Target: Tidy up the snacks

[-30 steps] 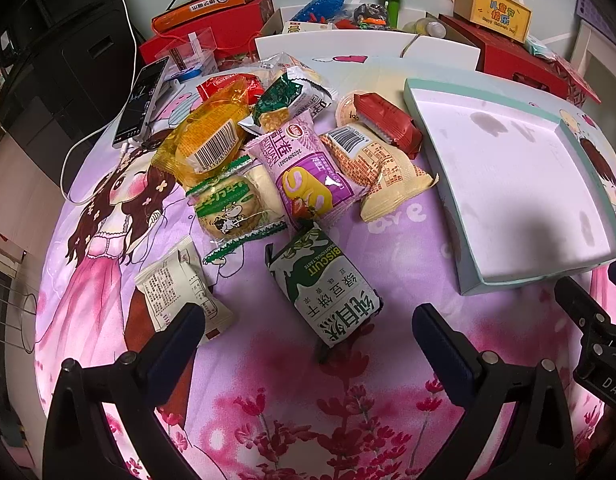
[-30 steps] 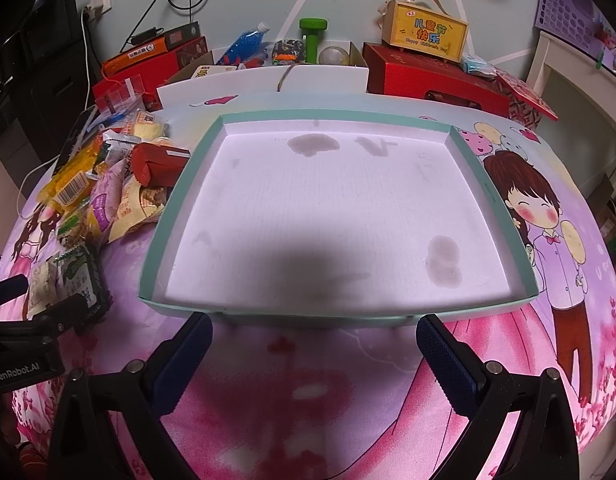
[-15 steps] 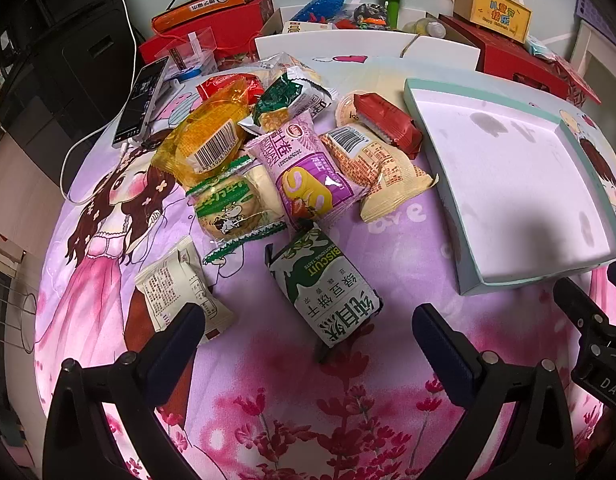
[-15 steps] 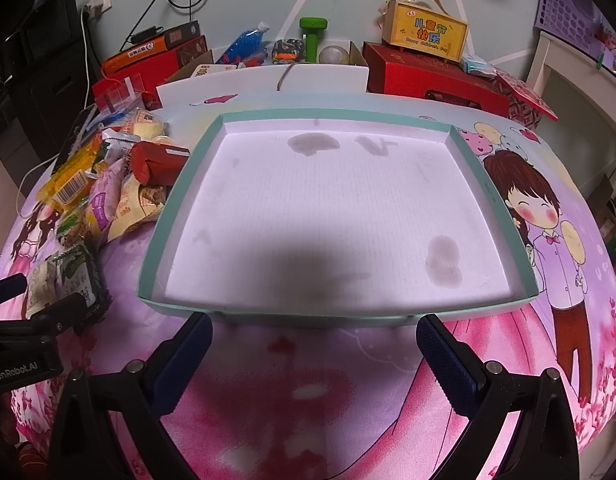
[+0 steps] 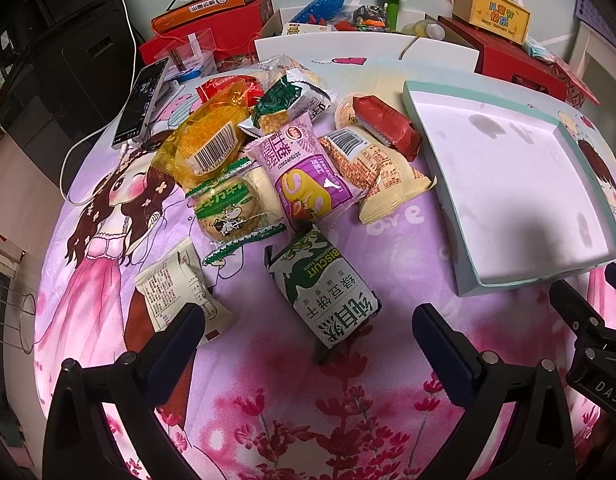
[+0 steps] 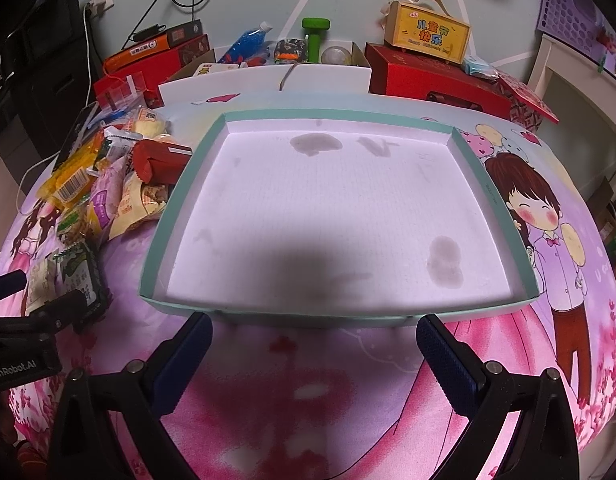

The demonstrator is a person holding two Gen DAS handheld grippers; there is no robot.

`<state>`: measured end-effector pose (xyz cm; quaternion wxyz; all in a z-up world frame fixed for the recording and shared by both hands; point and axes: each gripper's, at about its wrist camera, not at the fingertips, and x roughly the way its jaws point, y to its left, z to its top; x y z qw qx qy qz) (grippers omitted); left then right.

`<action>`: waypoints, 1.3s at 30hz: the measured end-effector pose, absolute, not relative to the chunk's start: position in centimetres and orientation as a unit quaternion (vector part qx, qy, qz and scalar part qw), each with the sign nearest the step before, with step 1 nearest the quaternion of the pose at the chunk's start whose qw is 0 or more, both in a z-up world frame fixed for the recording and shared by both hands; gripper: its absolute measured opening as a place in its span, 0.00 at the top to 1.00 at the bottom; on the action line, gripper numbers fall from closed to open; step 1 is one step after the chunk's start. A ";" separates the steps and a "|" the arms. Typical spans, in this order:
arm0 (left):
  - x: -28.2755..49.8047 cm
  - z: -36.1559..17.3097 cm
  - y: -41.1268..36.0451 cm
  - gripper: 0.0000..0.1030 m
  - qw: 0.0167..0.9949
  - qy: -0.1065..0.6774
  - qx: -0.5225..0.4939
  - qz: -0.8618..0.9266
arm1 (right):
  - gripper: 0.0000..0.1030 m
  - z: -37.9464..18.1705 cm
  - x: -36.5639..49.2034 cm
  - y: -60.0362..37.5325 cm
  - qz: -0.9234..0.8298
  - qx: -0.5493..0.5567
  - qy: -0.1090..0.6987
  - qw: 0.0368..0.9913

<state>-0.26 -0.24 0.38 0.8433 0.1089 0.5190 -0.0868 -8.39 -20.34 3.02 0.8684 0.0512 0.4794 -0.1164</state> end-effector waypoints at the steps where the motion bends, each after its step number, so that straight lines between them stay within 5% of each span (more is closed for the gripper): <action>1: -0.3 0.4 -0.2 0.00 0.844 0.519 0.108 -0.087 | 0.00 3.0 -8.4 -20.3 -0.116 0.051 0.479 0.868; 39: 1.4 2.4 5.6 0.00 0.865 0.499 0.011 -0.050 | 0.00 5.5 -6.5 -14.7 -0.032 0.023 0.433 0.901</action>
